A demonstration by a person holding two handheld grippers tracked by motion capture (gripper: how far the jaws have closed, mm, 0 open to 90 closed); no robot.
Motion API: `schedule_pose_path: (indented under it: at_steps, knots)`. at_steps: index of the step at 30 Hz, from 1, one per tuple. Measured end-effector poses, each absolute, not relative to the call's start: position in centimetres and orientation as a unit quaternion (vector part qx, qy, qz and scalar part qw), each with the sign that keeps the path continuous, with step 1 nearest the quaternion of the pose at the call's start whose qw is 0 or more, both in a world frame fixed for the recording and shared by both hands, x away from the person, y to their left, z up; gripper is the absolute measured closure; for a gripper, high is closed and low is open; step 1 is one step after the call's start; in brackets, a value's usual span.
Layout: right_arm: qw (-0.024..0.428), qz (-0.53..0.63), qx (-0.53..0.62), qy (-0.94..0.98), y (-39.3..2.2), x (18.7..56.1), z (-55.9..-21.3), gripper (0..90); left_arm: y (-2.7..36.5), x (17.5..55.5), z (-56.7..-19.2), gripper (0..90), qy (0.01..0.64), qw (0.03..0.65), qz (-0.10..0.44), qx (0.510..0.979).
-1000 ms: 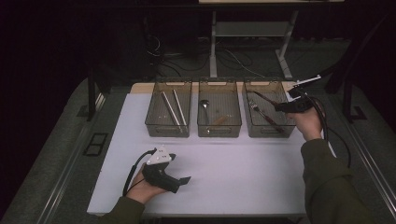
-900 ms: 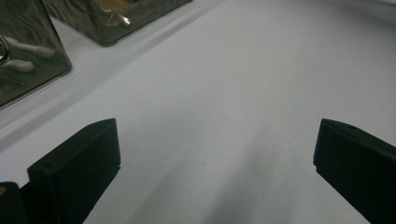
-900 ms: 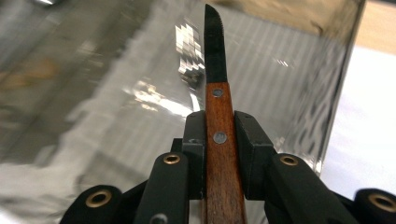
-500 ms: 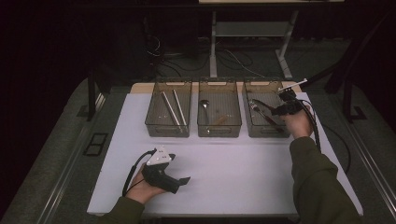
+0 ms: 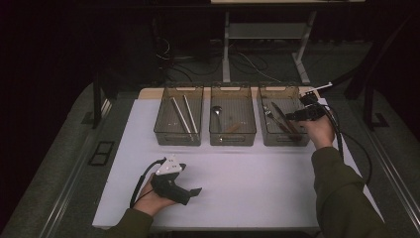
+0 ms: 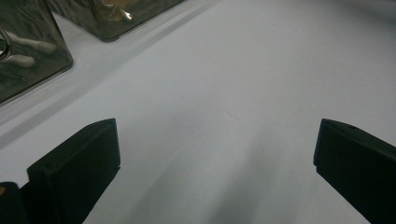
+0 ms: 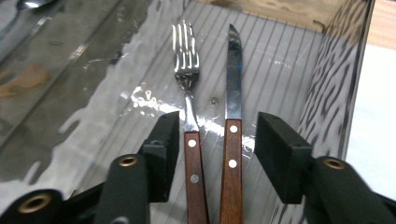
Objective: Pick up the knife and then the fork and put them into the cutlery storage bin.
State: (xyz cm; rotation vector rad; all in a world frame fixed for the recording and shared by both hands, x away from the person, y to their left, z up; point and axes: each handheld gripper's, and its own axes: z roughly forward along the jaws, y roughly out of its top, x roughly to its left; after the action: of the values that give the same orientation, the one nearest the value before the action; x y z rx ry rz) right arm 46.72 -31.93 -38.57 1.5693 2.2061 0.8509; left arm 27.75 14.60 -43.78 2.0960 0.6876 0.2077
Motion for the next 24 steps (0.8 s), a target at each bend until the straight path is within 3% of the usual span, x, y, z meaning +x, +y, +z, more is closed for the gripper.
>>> schedule_pose_path:
  at_steps: [9, 17, 24]
  knots:
    - [0.138, 0.335, 0.515, 0.777, -31.9, 44.9, -37.6, 32.4, 15.1, 28.0, -43.5, 0.0, 0.282, 0.455, 0.093, 0.839]
    - [0.158, 0.371, 0.473, 0.783, -30.9, 42.3, -36.8, 18.6, 15.4, 27.9, -43.3, 0.0, 0.291, 0.470, 0.088, 0.828]
    - [0.157, 0.396, 0.449, 0.785, -29.9, 39.2, -37.2, 13.9, 15.5, 27.8, -43.2, 0.0, 0.289, 0.472, 0.091, 0.828]
